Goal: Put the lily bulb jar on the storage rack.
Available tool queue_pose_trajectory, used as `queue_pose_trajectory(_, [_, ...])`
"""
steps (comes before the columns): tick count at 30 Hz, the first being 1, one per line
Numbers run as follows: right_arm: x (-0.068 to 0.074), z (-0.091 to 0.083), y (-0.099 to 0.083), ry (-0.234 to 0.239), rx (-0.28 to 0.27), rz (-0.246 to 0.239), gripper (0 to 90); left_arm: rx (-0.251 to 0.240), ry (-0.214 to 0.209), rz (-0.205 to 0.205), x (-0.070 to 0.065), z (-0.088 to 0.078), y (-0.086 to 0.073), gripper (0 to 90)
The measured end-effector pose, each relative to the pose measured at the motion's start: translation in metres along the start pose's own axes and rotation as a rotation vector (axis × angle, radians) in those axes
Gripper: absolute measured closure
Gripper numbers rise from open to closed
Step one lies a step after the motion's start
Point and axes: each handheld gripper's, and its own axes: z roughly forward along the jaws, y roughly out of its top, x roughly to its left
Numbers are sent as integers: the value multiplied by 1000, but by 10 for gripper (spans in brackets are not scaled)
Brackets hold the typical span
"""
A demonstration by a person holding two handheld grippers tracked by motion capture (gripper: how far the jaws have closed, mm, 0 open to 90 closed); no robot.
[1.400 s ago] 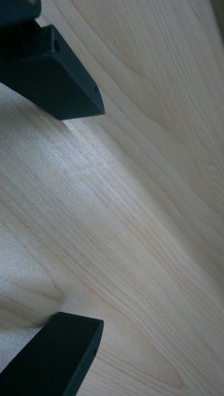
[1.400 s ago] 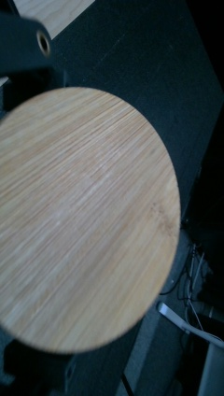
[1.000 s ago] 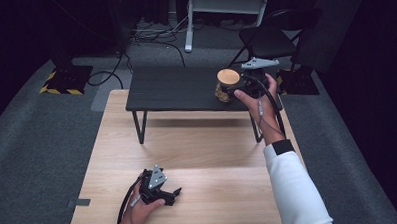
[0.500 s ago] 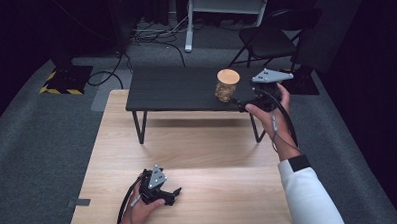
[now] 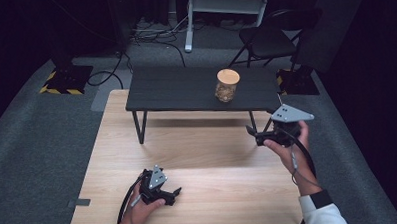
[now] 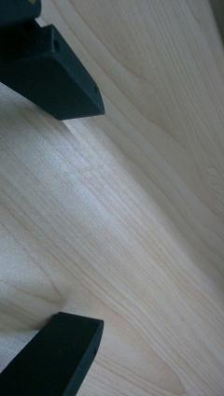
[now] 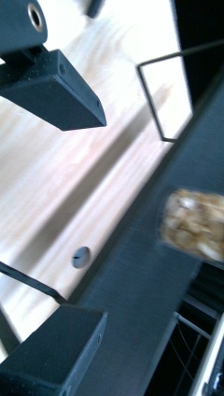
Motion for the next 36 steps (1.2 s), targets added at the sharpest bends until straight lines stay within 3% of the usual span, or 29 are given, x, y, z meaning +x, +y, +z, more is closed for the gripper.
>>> queue_pose_trajectory(14, [28,1,-67,7,64,0,66,0,1,-1,0,0,0,6])
queue_pose_trajectory(26, [41,-2,-115,28,101,69,66,0,1,0,0,0,0,6])
queue_pose_trajectory(36, [51,4,-152,66,185,126,67,0,1,0,0,0,0,5])
